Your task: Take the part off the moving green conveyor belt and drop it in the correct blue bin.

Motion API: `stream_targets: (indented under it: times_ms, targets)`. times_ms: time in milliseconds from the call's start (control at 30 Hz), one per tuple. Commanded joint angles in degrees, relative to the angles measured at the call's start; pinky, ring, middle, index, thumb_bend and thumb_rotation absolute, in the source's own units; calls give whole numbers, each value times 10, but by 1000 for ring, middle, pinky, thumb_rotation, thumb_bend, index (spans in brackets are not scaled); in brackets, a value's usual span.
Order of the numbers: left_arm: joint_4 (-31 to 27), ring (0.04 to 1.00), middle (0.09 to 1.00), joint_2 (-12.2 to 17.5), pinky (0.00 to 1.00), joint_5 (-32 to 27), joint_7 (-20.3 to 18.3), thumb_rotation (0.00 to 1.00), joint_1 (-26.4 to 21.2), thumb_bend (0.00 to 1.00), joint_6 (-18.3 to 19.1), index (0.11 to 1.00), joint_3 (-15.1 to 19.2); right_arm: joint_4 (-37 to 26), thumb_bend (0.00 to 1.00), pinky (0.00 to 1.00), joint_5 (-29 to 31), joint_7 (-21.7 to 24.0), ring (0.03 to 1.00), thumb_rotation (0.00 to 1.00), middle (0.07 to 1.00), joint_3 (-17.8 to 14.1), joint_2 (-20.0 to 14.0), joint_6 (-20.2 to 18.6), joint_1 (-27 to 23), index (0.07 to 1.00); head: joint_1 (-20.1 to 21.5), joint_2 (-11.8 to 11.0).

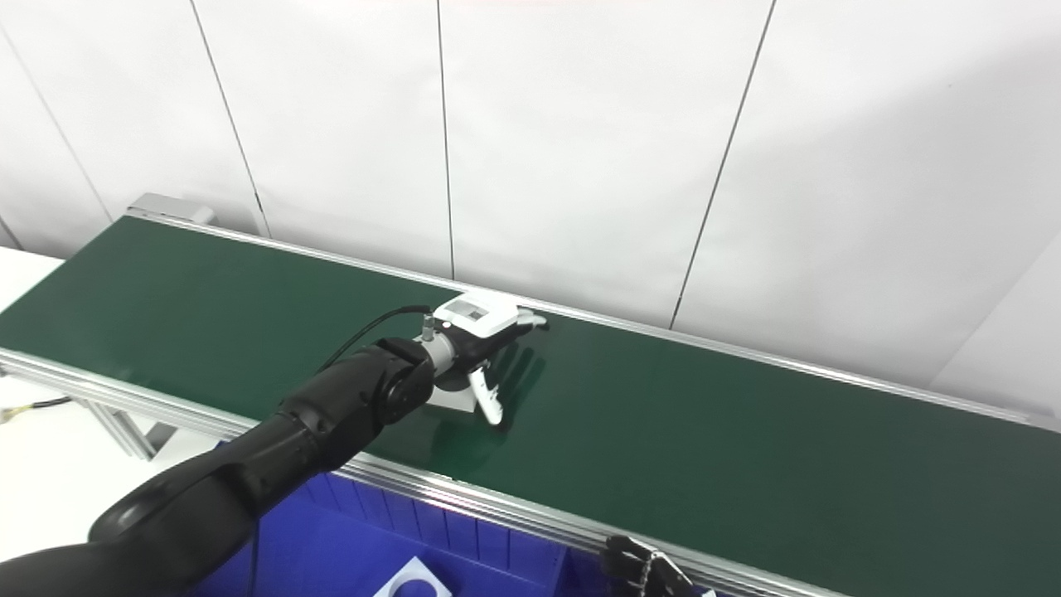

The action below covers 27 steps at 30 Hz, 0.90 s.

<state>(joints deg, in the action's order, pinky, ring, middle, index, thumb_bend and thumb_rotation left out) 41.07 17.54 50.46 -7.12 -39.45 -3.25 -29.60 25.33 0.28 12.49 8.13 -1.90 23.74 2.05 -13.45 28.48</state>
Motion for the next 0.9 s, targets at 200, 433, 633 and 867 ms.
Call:
stream_targets:
  times_ms: [200, 433, 633, 867]
  targets:
    - [-48, 946, 927, 29, 893, -20, -51, 296, -16, 1000, 15, 897, 6, -24, 808, 653, 0, -3, 710, 0, 724, 2, 7, 32, -6, 720, 3, 5]
    - [-96, 925, 924, 31, 822, -49, -149, 316, -18, 1000, 57, 901, 10, -27, 804, 657, 2, -1, 715, 0, 730, 3, 8, 32, -7, 722, 6, 8]
    - [-66, 918, 919, 28, 853, -24, -96, 293, -19, 1000, 42, 887, -4, -30, 812, 654, 4, -2, 710, 0, 725, 3, 11, 32, -4, 717, 12, 10]
    - [-30, 747, 805, 15, 610, -10, -13, 57, -8, 973, 46, 820, -7, -41, 808, 658, 3, -5, 716, 0, 723, 4, 10, 32, 4, 720, 15, 17]
